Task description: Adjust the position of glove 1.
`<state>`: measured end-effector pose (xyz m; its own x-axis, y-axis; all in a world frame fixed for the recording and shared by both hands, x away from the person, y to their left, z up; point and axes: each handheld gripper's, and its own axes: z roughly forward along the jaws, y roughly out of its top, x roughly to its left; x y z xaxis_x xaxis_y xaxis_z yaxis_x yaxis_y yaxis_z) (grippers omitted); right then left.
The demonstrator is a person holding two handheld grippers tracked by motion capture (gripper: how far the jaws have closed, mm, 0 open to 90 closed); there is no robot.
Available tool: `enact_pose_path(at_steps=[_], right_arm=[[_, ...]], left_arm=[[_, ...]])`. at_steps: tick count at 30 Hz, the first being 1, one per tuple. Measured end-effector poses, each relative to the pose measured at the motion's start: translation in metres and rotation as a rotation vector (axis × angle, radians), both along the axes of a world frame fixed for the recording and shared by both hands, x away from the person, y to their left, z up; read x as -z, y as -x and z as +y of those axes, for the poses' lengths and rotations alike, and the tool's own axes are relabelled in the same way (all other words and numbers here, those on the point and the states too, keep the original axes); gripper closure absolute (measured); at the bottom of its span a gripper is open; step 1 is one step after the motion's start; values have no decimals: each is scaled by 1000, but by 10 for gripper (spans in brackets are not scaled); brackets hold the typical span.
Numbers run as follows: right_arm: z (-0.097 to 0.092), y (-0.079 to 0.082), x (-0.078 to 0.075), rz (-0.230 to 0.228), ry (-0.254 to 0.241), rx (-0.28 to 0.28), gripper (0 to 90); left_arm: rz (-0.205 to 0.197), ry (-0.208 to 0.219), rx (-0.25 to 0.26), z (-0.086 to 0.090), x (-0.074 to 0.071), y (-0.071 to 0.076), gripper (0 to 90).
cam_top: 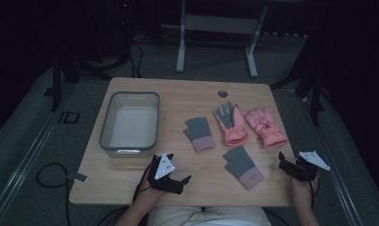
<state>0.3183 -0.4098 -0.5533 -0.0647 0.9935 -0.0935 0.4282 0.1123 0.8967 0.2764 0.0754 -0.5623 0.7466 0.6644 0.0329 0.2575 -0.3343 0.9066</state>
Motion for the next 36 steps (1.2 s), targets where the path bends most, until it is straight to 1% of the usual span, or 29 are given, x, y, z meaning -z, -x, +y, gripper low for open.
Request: enact_pose_path(at_steps=[3, 4, 7, 10, 17, 19, 23, 25, 26, 28, 31, 36], right_arm=[[1, 0, 0, 1, 9, -5, 136], [2, -1, 0, 15, 24, -9, 137], [4, -1, 0, 23, 45, -10, 137], [4, -2, 1, 24, 49, -11, 137], [2, -2, 0, 29, 19, -12, 138], [1, -2, 0, 32, 19, -11, 138], [1, -3, 0, 31, 18, -12, 138], [1, -2, 0, 25, 10, -9, 138], [1, -2, 0, 29, 6, -8, 137], [1, -2, -2, 26, -3, -8, 137], [1, -2, -3, 42, -24, -11, 136], [2, -3, -7, 62, -20, -20, 136]], left_arm=[[1, -2, 0, 0, 0, -1, 0], [-3, -1, -6, -1, 0, 0, 0], [-3, 2, -10, 0, 0, 0, 0], [-5, 7, -14, 1, 0, 0, 0], [-4, 7, -22, 0, 0, 0, 0], [-9, 13, -23, 1, 0, 0, 0], [-15, 10, -18, 1, 0, 2, 0], [-11, 2, -16, 0, 0, 1, 0], [-8, -1, -14, 0, 0, 1, 0], [-3, 7, -13, 0, 0, 0, 0], [-6, 13, -14, 1, 0, 0, 0], [-12, 11, -10, 1, 0, 1, 0]])
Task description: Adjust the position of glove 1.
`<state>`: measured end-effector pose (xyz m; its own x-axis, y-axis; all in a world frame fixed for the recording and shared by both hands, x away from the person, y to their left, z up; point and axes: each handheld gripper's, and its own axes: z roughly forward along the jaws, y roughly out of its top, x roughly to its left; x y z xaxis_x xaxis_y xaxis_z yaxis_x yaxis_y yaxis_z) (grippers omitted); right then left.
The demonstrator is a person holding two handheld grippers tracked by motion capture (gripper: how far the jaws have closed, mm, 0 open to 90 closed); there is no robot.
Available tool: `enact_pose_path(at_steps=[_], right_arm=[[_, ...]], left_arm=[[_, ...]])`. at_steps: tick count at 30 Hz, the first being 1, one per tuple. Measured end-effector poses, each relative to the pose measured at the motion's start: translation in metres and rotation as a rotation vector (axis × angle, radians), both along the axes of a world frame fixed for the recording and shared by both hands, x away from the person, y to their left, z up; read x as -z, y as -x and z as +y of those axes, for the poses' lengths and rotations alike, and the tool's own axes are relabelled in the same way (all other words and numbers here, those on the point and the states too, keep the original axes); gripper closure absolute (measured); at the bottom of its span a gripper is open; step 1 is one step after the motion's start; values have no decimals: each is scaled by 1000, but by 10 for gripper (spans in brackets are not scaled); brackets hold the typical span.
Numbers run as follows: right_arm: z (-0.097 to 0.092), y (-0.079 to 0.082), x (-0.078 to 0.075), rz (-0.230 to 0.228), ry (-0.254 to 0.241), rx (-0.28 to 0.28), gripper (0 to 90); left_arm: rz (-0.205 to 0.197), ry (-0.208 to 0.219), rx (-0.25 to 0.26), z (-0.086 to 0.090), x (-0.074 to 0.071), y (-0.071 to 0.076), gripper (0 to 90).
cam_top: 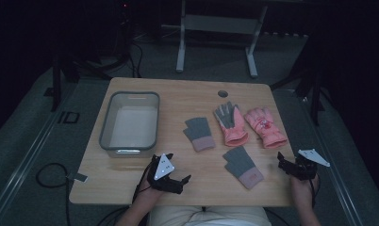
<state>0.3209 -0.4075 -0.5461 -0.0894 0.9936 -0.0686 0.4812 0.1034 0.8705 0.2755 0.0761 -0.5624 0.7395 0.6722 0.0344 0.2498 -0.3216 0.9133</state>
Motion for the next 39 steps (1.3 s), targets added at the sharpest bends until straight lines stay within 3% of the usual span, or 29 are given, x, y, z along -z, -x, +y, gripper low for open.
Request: enact_pose_path(at_steps=[16, 30, 34, 39], right_arm=[[8, -3, -34, -5, 2, -30, 137], [43, -18, -74, -57, 51, -118, 128], [53, -22, -84, -70, 42, -152, 139], [61, -32, -92, 2, 3, -221, 141]], left_arm=[[-1, 5, 5, 0, 0, 0, 0], [1, 9, 7, 1, 0, 0, 0], [1, 7, 8, 1, 0, 0, 0], [-2, 6, 4, 0, 0, 1, 0]])
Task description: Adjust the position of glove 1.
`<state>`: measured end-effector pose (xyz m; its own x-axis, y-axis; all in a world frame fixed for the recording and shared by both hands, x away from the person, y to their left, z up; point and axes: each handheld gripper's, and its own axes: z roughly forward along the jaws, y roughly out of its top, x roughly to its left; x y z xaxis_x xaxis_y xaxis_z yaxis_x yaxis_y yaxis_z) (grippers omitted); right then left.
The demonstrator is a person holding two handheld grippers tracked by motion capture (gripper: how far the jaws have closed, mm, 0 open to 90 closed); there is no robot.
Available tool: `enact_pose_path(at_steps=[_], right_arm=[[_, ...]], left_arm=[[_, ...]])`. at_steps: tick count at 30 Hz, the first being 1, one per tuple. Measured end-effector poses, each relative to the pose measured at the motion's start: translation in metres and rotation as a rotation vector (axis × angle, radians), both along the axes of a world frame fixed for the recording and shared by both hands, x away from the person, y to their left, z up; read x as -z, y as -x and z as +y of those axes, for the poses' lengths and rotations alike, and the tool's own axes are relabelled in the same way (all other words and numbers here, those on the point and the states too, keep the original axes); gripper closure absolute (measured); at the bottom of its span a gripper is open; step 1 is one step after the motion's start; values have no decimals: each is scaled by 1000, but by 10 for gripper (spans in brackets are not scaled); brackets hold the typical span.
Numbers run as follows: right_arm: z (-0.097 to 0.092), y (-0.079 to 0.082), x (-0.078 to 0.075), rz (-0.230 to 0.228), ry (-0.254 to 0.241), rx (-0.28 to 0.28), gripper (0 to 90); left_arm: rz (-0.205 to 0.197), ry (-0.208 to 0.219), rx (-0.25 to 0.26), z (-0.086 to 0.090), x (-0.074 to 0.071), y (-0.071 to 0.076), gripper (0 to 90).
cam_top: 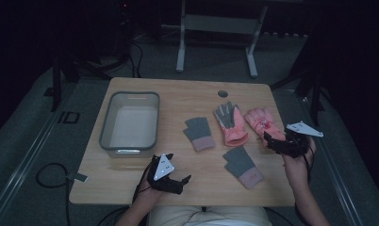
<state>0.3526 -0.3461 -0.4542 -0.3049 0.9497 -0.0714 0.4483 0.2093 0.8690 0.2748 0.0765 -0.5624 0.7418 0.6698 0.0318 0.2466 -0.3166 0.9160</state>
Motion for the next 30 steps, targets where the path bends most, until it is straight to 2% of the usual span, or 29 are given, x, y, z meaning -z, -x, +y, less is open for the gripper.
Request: enact_pose_path(at_steps=[1, 3, 5, 8, 12, 15, 17, 20, 22, 25, 26, 30], right_arm=[[2, -2, -2, 17, -12, -1, 144], [3, -2, -4, 13, -29, -3, 160], [10, -5, -8, 6, -20, -23, 134], [19, -9, -10, 25, -31, -61, 144], [28, -14, -13, 55, -93, -98, 139], [37, -17, -15, 43, -79, -113, 114], [45, -20, -16, 53, -92, -130, 115], [55, -23, -17, 48, -76, -148, 118], [64, -25, -17, 30, -60, -169, 154], [71, -28, -18, 26, -49, -191, 172], [79, -31, -18, 31, -44, -212, 212], [92, -35, -18, 35, -49, -238, 299]], left_arm=[[0, 0, 0, 0, 0, 0, 0], [1, 1, 0, 0, 0, 0, 0], [2, 0, 1, 0, 0, 0, 0], [3, -1, 3, 0, 0, 0, 0], [4, 4, 2, 0, 0, 0, 0], [4, 3, 3, 0, 0, 0, 0], [5, 2, 4, 0, 0, 0, 0], [5, 4, 5, 0, 0, 0, 0], [5, 5, 6, 0, 0, 0, 0], [5, 4, 7, 0, 0, 0, 0], [5, 5, 7, 0, 0, 0, 0], [6, 7, 8, 1, 0, 0, 0]])
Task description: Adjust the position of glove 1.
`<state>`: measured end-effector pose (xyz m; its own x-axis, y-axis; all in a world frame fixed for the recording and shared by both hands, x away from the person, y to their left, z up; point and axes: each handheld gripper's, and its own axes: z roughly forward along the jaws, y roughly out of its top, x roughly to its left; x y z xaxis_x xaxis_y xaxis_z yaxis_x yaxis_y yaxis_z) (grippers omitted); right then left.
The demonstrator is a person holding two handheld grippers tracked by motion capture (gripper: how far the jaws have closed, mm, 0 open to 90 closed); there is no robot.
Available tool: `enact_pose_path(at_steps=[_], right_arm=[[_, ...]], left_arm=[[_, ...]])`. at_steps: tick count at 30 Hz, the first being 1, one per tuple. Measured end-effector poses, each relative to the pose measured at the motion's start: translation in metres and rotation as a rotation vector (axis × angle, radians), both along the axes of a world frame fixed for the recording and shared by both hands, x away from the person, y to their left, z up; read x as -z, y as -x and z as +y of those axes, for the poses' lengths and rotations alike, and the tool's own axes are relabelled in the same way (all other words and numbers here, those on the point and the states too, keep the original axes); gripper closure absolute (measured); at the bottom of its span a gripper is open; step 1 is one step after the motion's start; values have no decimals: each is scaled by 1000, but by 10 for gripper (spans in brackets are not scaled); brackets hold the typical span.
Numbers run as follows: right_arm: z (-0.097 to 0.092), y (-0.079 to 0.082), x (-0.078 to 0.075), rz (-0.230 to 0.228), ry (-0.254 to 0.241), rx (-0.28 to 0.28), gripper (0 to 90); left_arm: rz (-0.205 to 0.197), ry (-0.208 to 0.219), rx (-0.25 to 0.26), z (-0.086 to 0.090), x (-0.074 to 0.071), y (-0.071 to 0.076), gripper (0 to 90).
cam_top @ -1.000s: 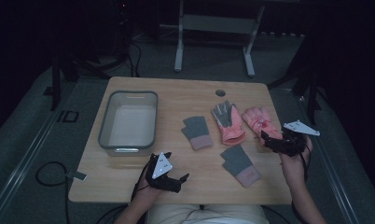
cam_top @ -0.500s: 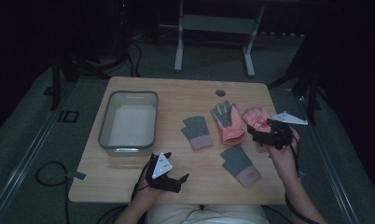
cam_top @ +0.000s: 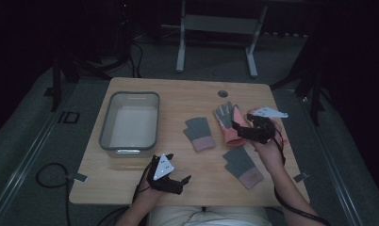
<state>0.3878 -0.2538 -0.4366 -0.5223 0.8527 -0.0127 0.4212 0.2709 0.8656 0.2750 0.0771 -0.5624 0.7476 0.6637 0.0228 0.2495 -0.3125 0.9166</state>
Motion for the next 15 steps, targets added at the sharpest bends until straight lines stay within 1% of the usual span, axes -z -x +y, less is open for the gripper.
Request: enact_pose_path(at_steps=[2, 3, 5, 6, 8, 10, 12, 13, 14, 15], right_arm=[[6, -3, 0, 1, -12, -24, 321], [10, -4, 0, -6, -8, -24, 340], [18, -7, 1, 0, -1, -52, 342], [21, -8, 1, -4, -1, -55, 353], [28, -12, 3, 16, -1, -85, 357], [33, -17, 5, 31, -20, -108, 371], [39, -22, 8, 49, -26, -122, 414], [41, -25, 10, 66, -32, -139, 431], [41, -25, 10, 66, -32, -139, 431], [49, -31, 16, 92, -22, -164, 480]], left_arm=[[1, 2, 4, 0, 0, 0, 0], [2, 2, 6, 0, 0, 0, 0], [2, 2, 6, 0, 0, 0, 0], [2, 2, 6, 0, 0, 0, 0], [1, 2, 7, 1, 0, 0, 0], [2, 3, 7, 1, 0, 0, 0], [1, 1, 6, 0, 0, 0, 0], [1, 1, 7, 0, 0, 0, 0], [1, 1, 7, 0, 0, 0, 0], [1, 5, 6, 0, 0, 0, 0]])
